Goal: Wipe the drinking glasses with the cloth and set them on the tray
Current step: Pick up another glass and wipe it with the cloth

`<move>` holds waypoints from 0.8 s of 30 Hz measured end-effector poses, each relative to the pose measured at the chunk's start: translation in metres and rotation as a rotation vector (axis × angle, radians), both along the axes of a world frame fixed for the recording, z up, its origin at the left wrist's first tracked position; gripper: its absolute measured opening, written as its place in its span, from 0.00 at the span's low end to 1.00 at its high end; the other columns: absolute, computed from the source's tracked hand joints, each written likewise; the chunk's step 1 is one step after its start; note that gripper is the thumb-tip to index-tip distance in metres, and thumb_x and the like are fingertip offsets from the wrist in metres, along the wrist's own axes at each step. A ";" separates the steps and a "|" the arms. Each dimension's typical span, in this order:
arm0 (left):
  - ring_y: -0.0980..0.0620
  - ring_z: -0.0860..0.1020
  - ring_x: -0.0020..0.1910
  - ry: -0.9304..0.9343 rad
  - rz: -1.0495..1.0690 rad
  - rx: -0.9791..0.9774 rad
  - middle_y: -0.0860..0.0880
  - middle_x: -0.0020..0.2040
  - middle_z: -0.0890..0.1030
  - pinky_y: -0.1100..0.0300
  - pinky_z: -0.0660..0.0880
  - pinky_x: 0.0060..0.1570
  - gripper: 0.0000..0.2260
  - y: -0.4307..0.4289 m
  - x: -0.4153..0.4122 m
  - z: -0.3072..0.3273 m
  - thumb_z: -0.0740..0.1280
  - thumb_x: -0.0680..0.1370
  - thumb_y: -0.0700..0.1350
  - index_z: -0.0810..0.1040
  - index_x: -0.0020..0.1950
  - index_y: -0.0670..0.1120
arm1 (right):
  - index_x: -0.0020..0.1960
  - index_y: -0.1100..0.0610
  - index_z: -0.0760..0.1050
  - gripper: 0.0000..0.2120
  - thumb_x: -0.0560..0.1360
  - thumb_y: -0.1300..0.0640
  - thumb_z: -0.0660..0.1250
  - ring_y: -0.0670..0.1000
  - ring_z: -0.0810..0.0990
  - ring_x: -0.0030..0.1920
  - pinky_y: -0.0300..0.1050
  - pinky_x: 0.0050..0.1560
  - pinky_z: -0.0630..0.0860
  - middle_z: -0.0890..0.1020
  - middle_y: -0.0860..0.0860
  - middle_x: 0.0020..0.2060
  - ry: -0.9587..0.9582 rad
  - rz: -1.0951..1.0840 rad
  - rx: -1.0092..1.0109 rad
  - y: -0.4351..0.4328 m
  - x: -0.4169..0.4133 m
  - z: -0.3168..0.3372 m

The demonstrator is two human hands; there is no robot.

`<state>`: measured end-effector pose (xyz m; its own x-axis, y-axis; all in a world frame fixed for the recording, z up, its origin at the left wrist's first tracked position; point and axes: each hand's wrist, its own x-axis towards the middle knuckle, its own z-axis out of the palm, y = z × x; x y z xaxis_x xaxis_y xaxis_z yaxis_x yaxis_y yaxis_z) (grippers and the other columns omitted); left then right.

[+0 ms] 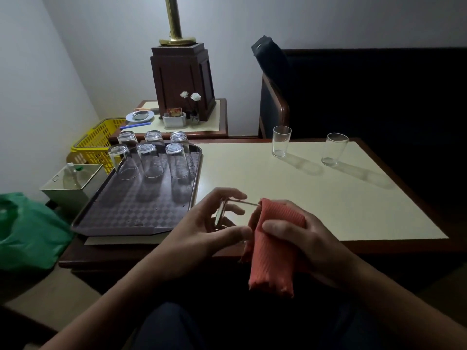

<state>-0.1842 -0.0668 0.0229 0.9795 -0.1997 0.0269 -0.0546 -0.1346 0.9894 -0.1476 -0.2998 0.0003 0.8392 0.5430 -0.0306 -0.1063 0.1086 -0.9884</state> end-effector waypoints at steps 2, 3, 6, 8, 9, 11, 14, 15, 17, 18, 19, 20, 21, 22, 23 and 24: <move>0.41 0.84 0.40 0.035 0.019 -0.027 0.37 0.55 0.81 0.55 0.82 0.45 0.18 0.000 0.000 -0.002 0.75 0.75 0.46 0.78 0.64 0.48 | 0.64 0.54 0.79 0.22 0.71 0.54 0.78 0.56 0.87 0.49 0.51 0.48 0.85 0.85 0.58 0.53 0.069 -0.005 0.040 0.005 -0.001 -0.001; 0.42 0.82 0.35 0.090 0.044 -0.050 0.34 0.50 0.81 0.56 0.80 0.37 0.17 -0.001 0.002 -0.003 0.73 0.76 0.49 0.77 0.63 0.45 | 0.65 0.51 0.79 0.24 0.71 0.55 0.81 0.54 0.87 0.51 0.50 0.50 0.85 0.85 0.56 0.55 -0.127 -0.006 -0.056 0.005 -0.003 0.000; 0.46 0.75 0.22 0.319 0.108 -0.057 0.35 0.36 0.78 0.62 0.66 0.20 0.29 -0.003 0.008 -0.011 0.69 0.78 0.63 0.74 0.60 0.36 | 0.72 0.51 0.75 0.33 0.71 0.54 0.84 0.51 0.79 0.68 0.42 0.63 0.80 0.78 0.52 0.69 -1.130 -0.096 -0.499 -0.002 -0.001 -0.006; 0.45 0.76 0.25 0.336 0.046 -0.089 0.35 0.42 0.80 0.61 0.68 0.22 0.31 -0.003 0.008 -0.013 0.70 0.76 0.63 0.74 0.61 0.35 | 0.72 0.56 0.76 0.32 0.71 0.53 0.83 0.55 0.75 0.73 0.45 0.68 0.78 0.75 0.55 0.72 -1.371 -0.090 -0.533 -0.006 0.004 -0.013; 0.43 0.78 0.30 0.291 0.017 -0.116 0.35 0.47 0.81 0.59 0.74 0.26 0.27 -0.001 0.007 -0.012 0.71 0.76 0.59 0.76 0.62 0.37 | 0.72 0.55 0.77 0.33 0.71 0.53 0.84 0.53 0.77 0.72 0.45 0.66 0.79 0.76 0.54 0.71 -1.302 -0.111 -0.502 -0.006 0.004 -0.015; 0.41 0.81 0.41 0.155 -0.020 -0.139 0.39 0.57 0.82 0.55 0.80 0.42 0.16 0.002 0.004 -0.007 0.74 0.78 0.48 0.79 0.63 0.45 | 0.71 0.49 0.77 0.34 0.68 0.52 0.85 0.49 0.83 0.62 0.44 0.57 0.83 0.81 0.49 0.64 -0.854 -0.175 -0.348 -0.005 0.001 -0.010; 0.41 0.82 0.44 0.037 -0.014 -0.124 0.36 0.57 0.80 0.54 0.81 0.48 0.16 0.008 0.006 -0.004 0.75 0.77 0.43 0.79 0.64 0.49 | 0.67 0.43 0.77 0.27 0.70 0.51 0.81 0.55 0.88 0.52 0.52 0.50 0.86 0.84 0.54 0.57 -0.133 -0.032 -0.037 -0.001 0.000 -0.003; 0.40 0.82 0.42 0.061 0.005 -0.136 0.34 0.54 0.80 0.53 0.81 0.44 0.15 0.007 0.006 -0.003 0.75 0.77 0.45 0.79 0.63 0.48 | 0.67 0.43 0.77 0.27 0.70 0.52 0.81 0.54 0.88 0.52 0.50 0.50 0.86 0.83 0.54 0.57 -0.183 -0.014 -0.067 0.001 -0.003 0.000; 0.41 0.80 0.34 0.180 0.062 -0.130 0.32 0.46 0.79 0.54 0.77 0.32 0.19 0.003 0.006 -0.004 0.72 0.79 0.53 0.76 0.62 0.41 | 0.70 0.47 0.76 0.32 0.70 0.55 0.84 0.48 0.85 0.59 0.43 0.55 0.83 0.80 0.50 0.63 -0.625 -0.089 -0.305 0.002 -0.005 0.001; 0.42 0.78 0.29 0.252 0.096 -0.107 0.33 0.43 0.78 0.56 0.73 0.27 0.23 0.001 0.007 -0.006 0.69 0.78 0.57 0.75 0.61 0.38 | 0.72 0.50 0.76 0.34 0.69 0.56 0.84 0.47 0.81 0.65 0.40 0.60 0.80 0.78 0.50 0.68 -0.895 -0.115 -0.414 0.001 -0.004 -0.002; 0.43 0.77 0.26 0.312 0.108 -0.094 0.34 0.41 0.77 0.59 0.70 0.24 0.27 -0.001 0.006 -0.007 0.66 0.77 0.60 0.74 0.60 0.37 | 0.72 0.53 0.76 0.34 0.69 0.57 0.84 0.48 0.77 0.71 0.39 0.64 0.78 0.76 0.50 0.71 -1.108 -0.116 -0.465 -0.001 -0.004 -0.004; 0.43 0.77 0.26 0.351 0.098 -0.108 0.35 0.40 0.78 0.59 0.70 0.24 0.28 -0.002 0.006 -0.008 0.66 0.78 0.62 0.74 0.60 0.37 | 0.72 0.54 0.77 0.34 0.69 0.57 0.84 0.49 0.76 0.72 0.39 0.65 0.78 0.75 0.50 0.72 -1.174 -0.120 -0.476 -0.002 -0.003 -0.007; 0.41 0.79 0.29 0.357 0.075 -0.150 0.33 0.42 0.78 0.57 0.74 0.28 0.27 -0.002 0.006 -0.008 0.69 0.79 0.61 0.74 0.60 0.37 | 0.71 0.53 0.77 0.33 0.69 0.56 0.85 0.48 0.77 0.71 0.40 0.62 0.80 0.76 0.48 0.71 -1.139 -0.140 -0.444 -0.002 -0.003 -0.008; 0.40 0.82 0.36 0.326 0.044 -0.203 0.32 0.47 0.80 0.51 0.78 0.37 0.26 -0.001 0.007 -0.009 0.71 0.78 0.57 0.74 0.62 0.37 | 0.70 0.49 0.77 0.33 0.68 0.54 0.85 0.47 0.80 0.67 0.40 0.57 0.82 0.78 0.45 0.68 -1.018 -0.176 -0.394 -0.002 -0.004 -0.008; 0.39 0.83 0.44 0.271 0.011 -0.244 0.31 0.53 0.80 0.46 0.79 0.47 0.23 0.000 0.007 -0.009 0.73 0.78 0.51 0.74 0.64 0.37 | 0.69 0.46 0.78 0.32 0.68 0.51 0.85 0.47 0.83 0.61 0.41 0.52 0.83 0.81 0.44 0.64 -0.806 -0.198 -0.307 0.000 -0.006 -0.006; 0.39 0.83 0.49 0.208 -0.018 -0.259 0.33 0.57 0.80 0.43 0.79 0.55 0.21 0.002 0.007 -0.008 0.73 0.77 0.46 0.74 0.66 0.38 | 0.67 0.45 0.78 0.29 0.68 0.48 0.84 0.49 0.85 0.57 0.43 0.50 0.84 0.83 0.45 0.60 -0.566 -0.173 -0.209 0.003 -0.008 -0.004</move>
